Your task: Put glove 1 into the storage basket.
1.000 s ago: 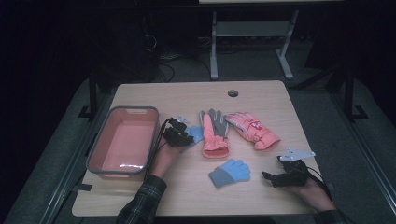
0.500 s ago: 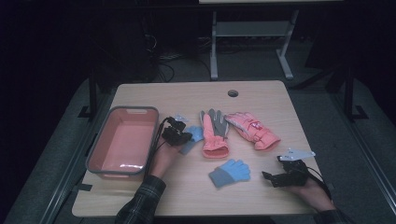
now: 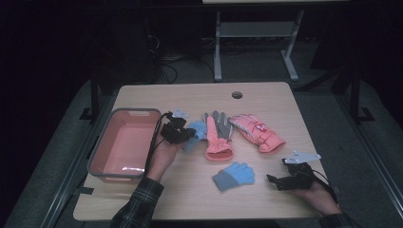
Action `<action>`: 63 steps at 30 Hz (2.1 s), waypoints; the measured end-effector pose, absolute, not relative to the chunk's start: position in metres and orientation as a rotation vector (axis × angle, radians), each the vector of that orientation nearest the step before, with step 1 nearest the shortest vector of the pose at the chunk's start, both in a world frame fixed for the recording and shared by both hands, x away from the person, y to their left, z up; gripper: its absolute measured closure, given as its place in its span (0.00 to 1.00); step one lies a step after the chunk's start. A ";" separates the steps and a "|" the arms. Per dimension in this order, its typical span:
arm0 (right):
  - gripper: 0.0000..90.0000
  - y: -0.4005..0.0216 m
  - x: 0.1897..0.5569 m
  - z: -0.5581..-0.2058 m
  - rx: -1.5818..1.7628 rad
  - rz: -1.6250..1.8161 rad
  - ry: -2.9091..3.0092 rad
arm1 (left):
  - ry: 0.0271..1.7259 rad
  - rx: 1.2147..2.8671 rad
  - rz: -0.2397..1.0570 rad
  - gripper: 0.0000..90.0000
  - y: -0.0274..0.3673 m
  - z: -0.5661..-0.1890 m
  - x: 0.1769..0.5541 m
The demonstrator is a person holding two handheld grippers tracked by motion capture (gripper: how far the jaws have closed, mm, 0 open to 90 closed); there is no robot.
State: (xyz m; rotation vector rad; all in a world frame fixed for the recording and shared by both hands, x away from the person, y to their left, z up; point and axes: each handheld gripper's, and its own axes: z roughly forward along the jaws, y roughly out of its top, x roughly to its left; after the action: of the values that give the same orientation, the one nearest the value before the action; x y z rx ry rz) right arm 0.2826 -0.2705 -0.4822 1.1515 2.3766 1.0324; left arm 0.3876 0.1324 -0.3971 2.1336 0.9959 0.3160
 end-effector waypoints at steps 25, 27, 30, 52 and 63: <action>0.11 -0.270 0.283 -0.482 1.152 1.033 2.376 | 0.740 2.141 0.044 0.96 0.082 -0.388 0.337; 0.11 -0.270 0.283 -0.482 1.153 1.033 2.376 | 0.726 2.162 0.032 0.96 0.075 -0.391 0.334; 0.11 -0.270 0.283 -0.482 1.153 1.033 2.377 | 0.716 2.180 0.022 0.96 0.067 -0.395 0.330; 0.10 -0.270 0.283 -0.482 1.149 1.032 2.378 | 0.657 2.327 -0.031 0.95 0.017 -0.439 0.311; 0.10 -0.270 0.283 -0.482 1.148 1.033 2.378 | 0.585 2.328 -0.010 0.59 0.020 -0.438 0.311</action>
State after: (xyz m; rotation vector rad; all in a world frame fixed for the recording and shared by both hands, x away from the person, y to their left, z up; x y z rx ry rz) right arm 0.2828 -0.2704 -0.4823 1.1485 2.3776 1.0328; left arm 0.3110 0.0200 -0.4384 2.3279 0.5852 -0.0101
